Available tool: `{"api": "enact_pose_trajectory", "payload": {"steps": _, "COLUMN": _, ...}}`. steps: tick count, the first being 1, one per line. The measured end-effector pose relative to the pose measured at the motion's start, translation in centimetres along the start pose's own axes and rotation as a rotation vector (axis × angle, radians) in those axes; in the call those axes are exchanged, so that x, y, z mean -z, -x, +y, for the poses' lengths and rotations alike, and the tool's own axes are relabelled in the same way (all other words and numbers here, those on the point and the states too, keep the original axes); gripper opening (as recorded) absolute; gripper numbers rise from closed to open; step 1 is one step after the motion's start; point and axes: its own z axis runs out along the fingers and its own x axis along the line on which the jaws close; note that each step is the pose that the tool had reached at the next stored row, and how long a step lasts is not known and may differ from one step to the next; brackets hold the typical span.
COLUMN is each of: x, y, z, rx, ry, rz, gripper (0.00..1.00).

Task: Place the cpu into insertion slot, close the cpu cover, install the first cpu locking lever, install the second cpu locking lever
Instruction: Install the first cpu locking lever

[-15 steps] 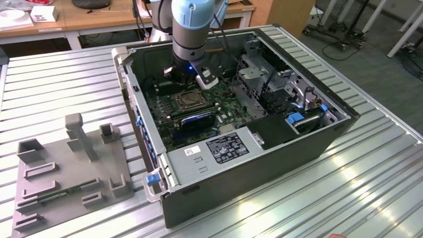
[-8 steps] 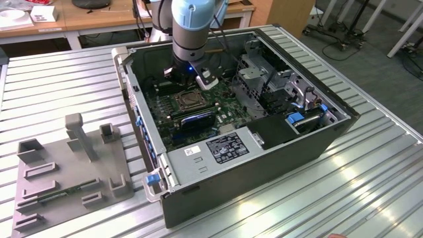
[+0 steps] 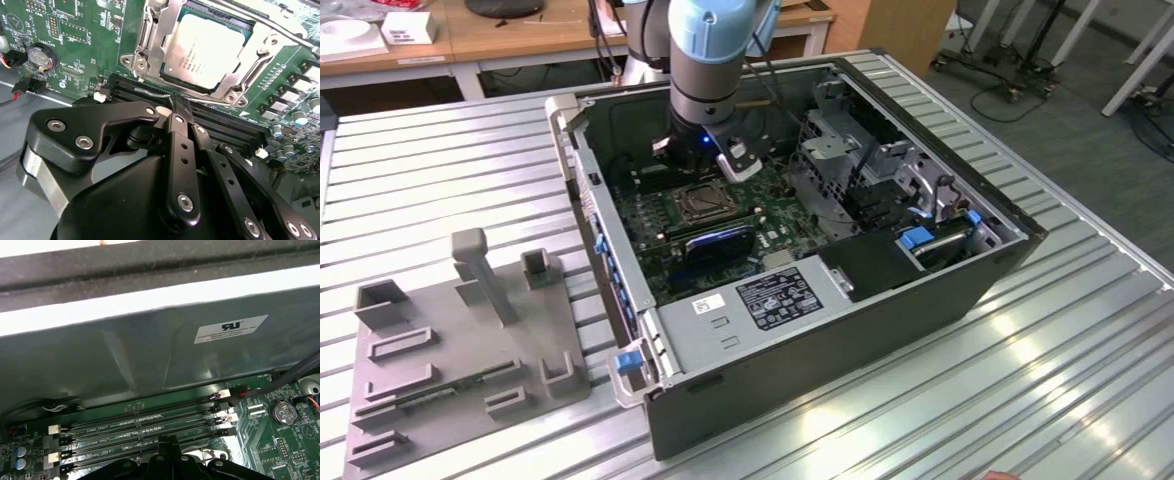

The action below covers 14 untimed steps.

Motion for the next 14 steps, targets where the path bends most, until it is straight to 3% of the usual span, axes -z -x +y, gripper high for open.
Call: {"api": "enact_pose_trajectory", "payload": {"steps": 14, "x": -0.18, "y": 0.67, "z": 0.47, "rx": 0.0, "ry": -0.0003, "rz": 0.0001, "gripper": 0.11}}
